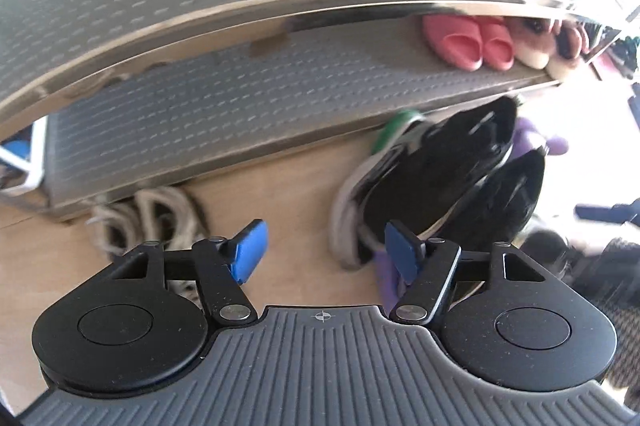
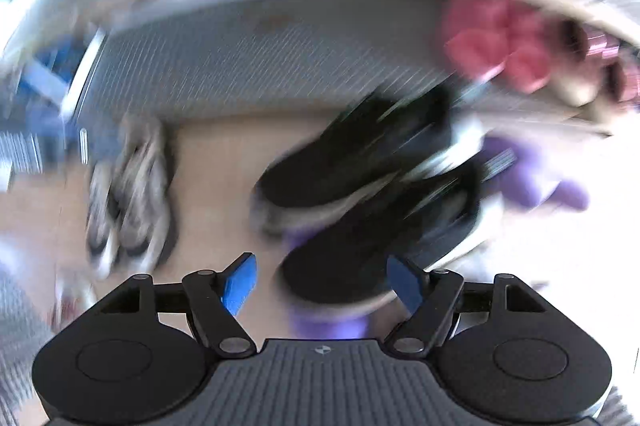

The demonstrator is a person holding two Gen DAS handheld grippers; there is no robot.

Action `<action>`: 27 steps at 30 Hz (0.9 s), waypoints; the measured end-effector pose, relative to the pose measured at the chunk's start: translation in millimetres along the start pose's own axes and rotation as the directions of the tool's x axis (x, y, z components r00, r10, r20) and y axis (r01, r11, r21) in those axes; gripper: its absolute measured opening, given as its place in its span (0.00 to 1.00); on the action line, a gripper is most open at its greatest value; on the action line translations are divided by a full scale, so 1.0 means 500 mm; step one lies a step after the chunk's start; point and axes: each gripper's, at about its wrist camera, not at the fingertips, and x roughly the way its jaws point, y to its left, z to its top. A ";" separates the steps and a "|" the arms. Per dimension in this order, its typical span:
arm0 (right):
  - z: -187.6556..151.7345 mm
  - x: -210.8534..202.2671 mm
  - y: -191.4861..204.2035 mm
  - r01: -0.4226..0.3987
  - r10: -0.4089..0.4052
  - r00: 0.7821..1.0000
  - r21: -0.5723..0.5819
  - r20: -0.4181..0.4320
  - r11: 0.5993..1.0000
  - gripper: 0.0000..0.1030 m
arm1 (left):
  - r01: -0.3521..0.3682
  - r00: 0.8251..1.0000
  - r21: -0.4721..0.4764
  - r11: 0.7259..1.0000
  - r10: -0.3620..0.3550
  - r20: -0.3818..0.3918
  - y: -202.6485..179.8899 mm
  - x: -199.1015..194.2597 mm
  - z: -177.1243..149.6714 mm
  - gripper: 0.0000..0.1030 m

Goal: Organize scattered shoes
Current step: 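Grasp a black sneaker from the pile with the left tool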

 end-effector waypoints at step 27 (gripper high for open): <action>0.081 -0.054 -0.167 -0.067 0.028 0.995 0.450 0.094 0.891 0.82 | 0.119 0.993 0.216 0.969 -0.114 -0.032 -0.247 0.291 0.116 0.44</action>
